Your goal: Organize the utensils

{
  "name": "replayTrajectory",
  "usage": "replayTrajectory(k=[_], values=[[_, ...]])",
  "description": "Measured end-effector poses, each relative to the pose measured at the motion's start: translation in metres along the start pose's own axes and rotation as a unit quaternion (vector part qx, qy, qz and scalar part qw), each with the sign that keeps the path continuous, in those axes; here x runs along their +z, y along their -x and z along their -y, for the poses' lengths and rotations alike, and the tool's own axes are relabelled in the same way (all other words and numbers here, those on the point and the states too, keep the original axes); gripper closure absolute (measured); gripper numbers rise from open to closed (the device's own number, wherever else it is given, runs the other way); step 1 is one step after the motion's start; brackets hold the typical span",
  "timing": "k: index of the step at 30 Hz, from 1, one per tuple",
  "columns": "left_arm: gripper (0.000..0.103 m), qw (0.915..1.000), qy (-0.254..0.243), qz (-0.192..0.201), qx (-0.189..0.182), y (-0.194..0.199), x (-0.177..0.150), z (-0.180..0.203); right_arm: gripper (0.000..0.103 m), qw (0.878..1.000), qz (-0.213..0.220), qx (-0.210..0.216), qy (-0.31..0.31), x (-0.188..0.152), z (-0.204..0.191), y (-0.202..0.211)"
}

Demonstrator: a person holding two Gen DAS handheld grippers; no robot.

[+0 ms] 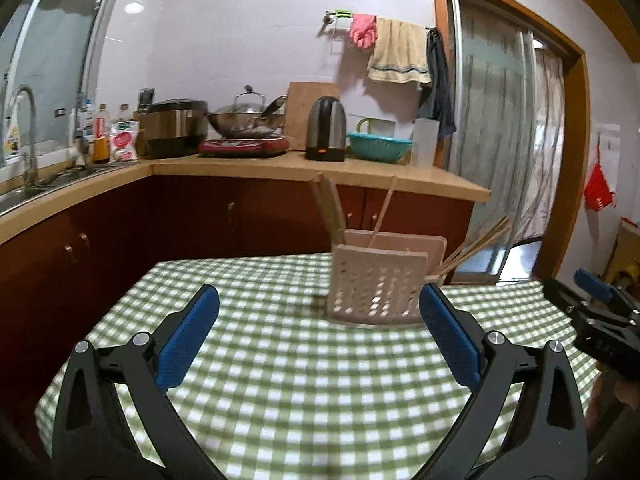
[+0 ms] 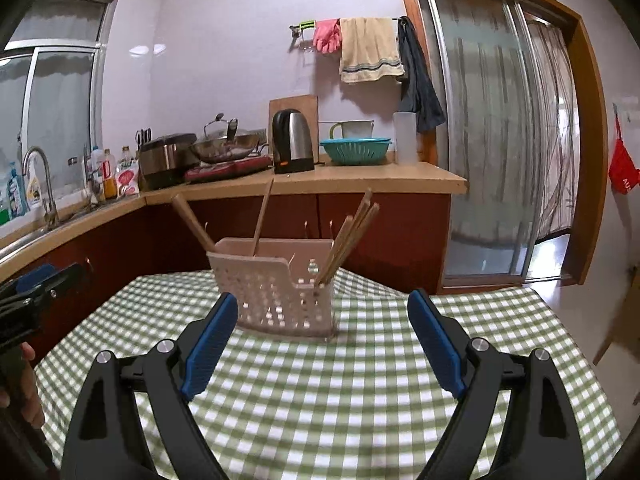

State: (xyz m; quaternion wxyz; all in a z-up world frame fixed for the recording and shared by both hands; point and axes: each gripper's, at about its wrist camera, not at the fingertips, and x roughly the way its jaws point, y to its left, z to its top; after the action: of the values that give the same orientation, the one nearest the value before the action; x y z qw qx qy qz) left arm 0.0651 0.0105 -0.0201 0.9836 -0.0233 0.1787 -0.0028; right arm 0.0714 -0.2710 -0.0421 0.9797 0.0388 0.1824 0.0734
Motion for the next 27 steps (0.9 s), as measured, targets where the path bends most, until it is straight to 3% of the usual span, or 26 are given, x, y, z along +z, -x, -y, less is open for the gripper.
replayTrajectory(k=[6,17,27], values=[[0.004,0.9994,-0.009,0.001,0.034,0.029,-0.012,-0.001,0.019,1.0,-0.004,-0.012,-0.003,-0.011,0.003,0.023],[0.004,0.9992,-0.005,0.028,0.03,0.076,-0.013,0.006,0.018,1.0,0.005,-0.016,-0.005,-0.015,0.006,0.055],[0.004,0.9989,-0.017,0.037,0.024,0.09,-0.019,0.015,0.018,1.0,0.022,-0.018,-0.005,-0.014,0.007,0.07]])
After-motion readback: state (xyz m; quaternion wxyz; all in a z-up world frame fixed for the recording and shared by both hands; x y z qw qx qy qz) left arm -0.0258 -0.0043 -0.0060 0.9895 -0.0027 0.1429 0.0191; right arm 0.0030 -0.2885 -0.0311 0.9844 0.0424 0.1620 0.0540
